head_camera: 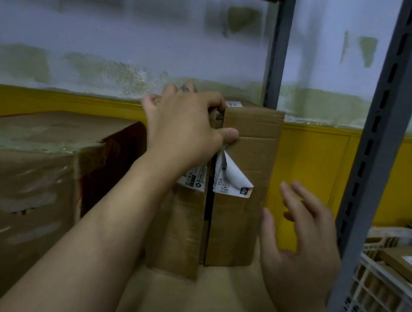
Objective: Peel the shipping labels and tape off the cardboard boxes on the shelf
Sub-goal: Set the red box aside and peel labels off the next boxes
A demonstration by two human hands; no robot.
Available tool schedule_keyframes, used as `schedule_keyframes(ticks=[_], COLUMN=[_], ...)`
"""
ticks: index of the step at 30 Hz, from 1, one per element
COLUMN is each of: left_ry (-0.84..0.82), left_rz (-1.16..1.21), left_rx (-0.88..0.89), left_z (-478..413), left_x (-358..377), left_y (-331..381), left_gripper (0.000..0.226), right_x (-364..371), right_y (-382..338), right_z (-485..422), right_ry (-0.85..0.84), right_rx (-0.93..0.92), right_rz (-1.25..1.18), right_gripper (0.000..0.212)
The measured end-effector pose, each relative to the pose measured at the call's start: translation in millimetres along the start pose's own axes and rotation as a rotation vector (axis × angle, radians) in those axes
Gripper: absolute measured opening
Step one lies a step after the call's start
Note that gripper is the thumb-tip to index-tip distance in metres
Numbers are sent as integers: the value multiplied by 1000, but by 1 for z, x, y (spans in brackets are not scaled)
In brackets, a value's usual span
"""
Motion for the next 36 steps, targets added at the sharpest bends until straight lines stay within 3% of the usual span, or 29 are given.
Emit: schedule_keyframes(ticks=[6,9,12,18,29,36], left_ry=[-14,-16,-19,7,19,16], left_rz=[-29,-26,-36,-52,-78,-38], left_rx=[7,5,0,0,7,-2], left_z=[2,4,4,4,5,5], left_x=[0,-1,-1,0,1,1], left_y=[2,0,0,2,7,6], left_gripper=[42,39,40,43,44,42], right_x=[34,44,42,41,40,40], right_y=[20,20,15,7,8,22], right_z=[-10,-12,-16,-15,-20,-16], right_ry=[-163,-85,32,33,-179,-283], right_rx=[101,64,8,59,431,798], right_rz=[6,-5,-24,-3,30,-327], right_gripper=[60,49,22,5,8,12])
Point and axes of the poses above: each hand's wrist, its own z-axis away from the middle knuckle, its own x-axis out of the palm, y = z × x, the point moved 8 cm from there along -z, towards the middle knuckle, and after that the axes turned 5 degrees about -z, right-handed, at the moved point
